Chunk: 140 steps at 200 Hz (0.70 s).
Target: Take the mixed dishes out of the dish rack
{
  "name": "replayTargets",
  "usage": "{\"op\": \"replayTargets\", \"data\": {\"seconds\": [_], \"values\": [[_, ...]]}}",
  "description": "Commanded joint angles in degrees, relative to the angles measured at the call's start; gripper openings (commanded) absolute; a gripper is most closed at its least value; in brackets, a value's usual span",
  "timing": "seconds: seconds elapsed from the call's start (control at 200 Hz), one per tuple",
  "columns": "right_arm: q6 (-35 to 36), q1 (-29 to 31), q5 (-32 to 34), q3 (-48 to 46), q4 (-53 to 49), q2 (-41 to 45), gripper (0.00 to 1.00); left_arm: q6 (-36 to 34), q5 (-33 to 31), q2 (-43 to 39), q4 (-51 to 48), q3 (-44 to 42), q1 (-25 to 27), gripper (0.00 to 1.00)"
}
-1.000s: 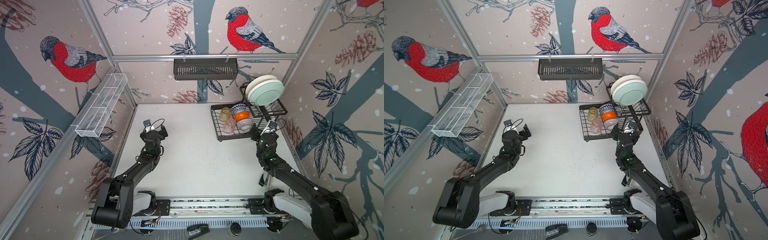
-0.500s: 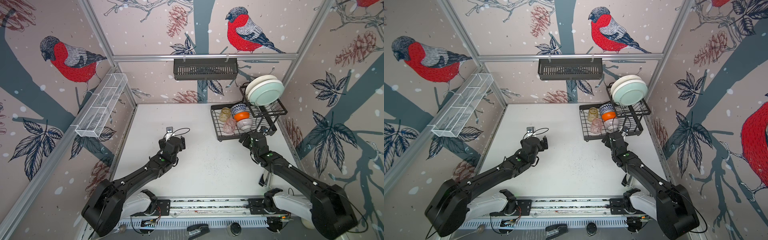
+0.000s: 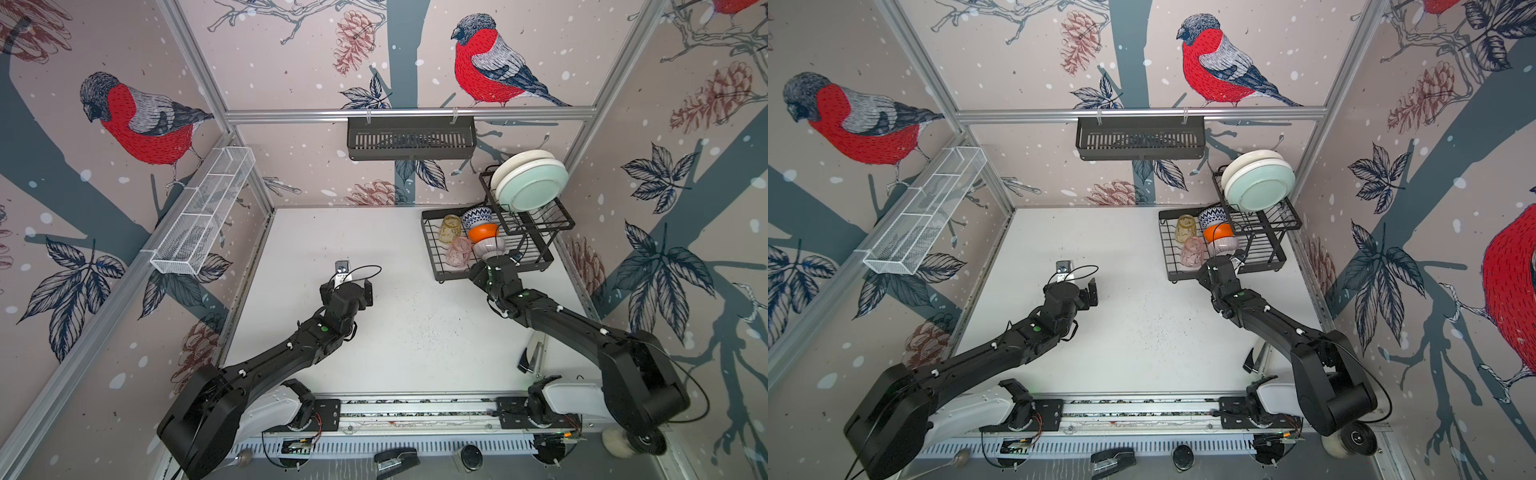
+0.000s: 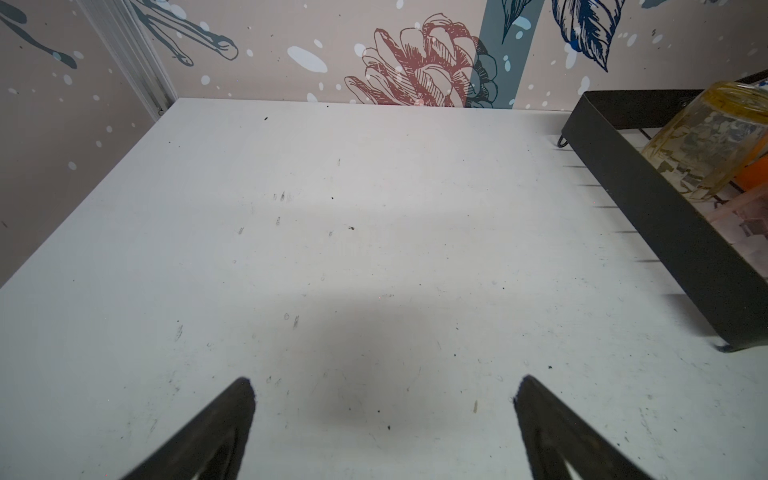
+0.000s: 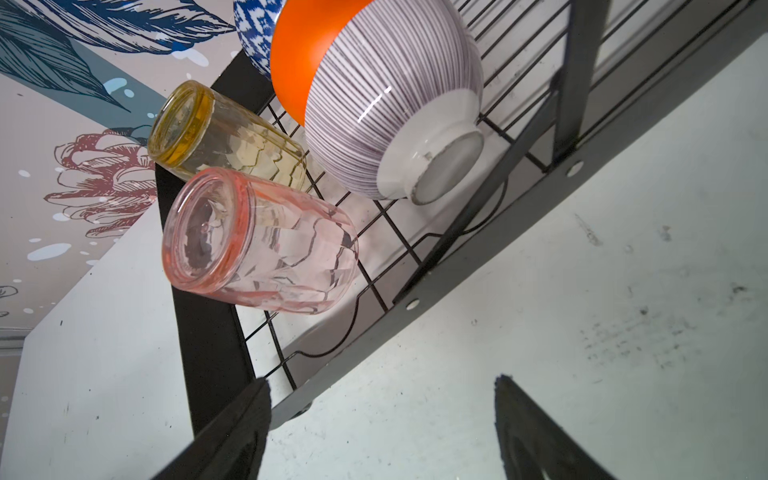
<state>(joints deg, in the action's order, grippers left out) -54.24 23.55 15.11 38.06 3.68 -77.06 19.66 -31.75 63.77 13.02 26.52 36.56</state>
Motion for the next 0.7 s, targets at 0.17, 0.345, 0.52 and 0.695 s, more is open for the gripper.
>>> {"op": "replayTargets", "data": {"seconds": [0.17,0.345,0.52,0.695], "values": [[-7.24,0.18,1.26,3.62,-0.23,-4.84,0.73,1.05,1.56,-0.18,2.19,-0.41,0.08,0.97],[-9.52,0.39,2.2,5.62,-1.3,-7.04,0.65,1.24,1.57,-0.82,2.19,-0.82,0.09,0.98],[-10.95,0.37,2.6,7.6,-3.0,-9.49,0.61,1.29,1.94,-1.2,2.54,-1.26,0.14,0.98],[-12.51,0.27,2.11,8.03,-2.89,-11.46,0.55,1.44,1.84,-1.03,2.49,-1.28,0.11,0.98]]}}
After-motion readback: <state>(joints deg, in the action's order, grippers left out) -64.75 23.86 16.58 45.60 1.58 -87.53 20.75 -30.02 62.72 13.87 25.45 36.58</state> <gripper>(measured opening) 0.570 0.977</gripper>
